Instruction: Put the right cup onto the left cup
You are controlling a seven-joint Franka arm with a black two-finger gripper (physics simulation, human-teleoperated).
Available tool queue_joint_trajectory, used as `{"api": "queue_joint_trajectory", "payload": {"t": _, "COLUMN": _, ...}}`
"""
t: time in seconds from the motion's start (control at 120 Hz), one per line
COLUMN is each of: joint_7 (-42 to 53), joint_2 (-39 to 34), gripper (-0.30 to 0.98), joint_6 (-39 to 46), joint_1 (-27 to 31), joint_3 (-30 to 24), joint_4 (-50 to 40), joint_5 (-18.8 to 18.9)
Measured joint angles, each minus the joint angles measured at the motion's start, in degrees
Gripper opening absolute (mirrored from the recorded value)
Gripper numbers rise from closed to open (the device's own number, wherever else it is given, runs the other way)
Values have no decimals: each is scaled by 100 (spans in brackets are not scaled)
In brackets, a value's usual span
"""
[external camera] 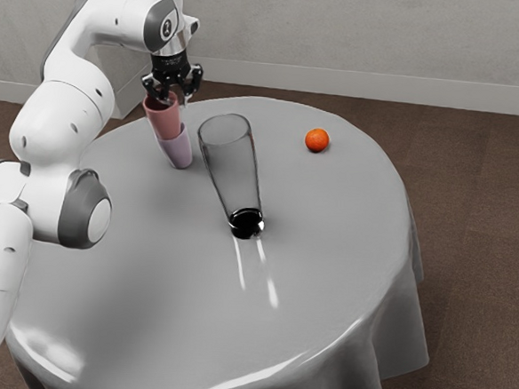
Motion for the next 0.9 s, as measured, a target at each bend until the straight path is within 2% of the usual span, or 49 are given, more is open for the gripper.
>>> {"api": "queue_joint_trajectory", "payload": {"t": 0.1, "joint_7": 3, "joint_2": -5, "gripper": 37, "joint_6": 21, "joint_1": 0, "joint_3": 0, "joint_4": 0, "joint_5": -4}}
{"api": "queue_joint_trajectory", "payload": {"t": 0.217, "joint_7": 7, "joint_2": -14, "gripper": 50, "joint_6": 30, "joint_1": 0, "joint_3": 5, "joint_4": 18, "joint_5": -6}}
{"api": "queue_joint_trajectory", "payload": {"t": 0.533, "joint_7": 15, "joint_2": -171, "gripper": 64, "joint_6": 1, "joint_1": -1, "joint_3": 1, "joint_4": -28, "joint_5": -3}}
{"api": "queue_joint_trajectory", "payload": {"t": 0.617, "joint_7": 53, "joint_2": -1030, "gripper": 65, "joint_6": 19, "joint_1": -2, "joint_3": -143, "joint_4": -929, "joint_5": -2}}
{"api": "queue_joint_trajectory", "payload": {"t": 0.775, "joint_7": 666, "joint_2": -3433, "gripper": 66, "joint_6": 212, "joint_1": -37, "joint_3": -815, "joint_4": -3674, "joint_5": 173}}
{"api": "queue_joint_trajectory", "payload": {"t": 0.9, "joint_7": 1376, "joint_2": -4535, "gripper": 67, "joint_6": 314, "joint_1": -327, "joint_3": -1022, "joint_4": -4708, "joint_5": 437}}
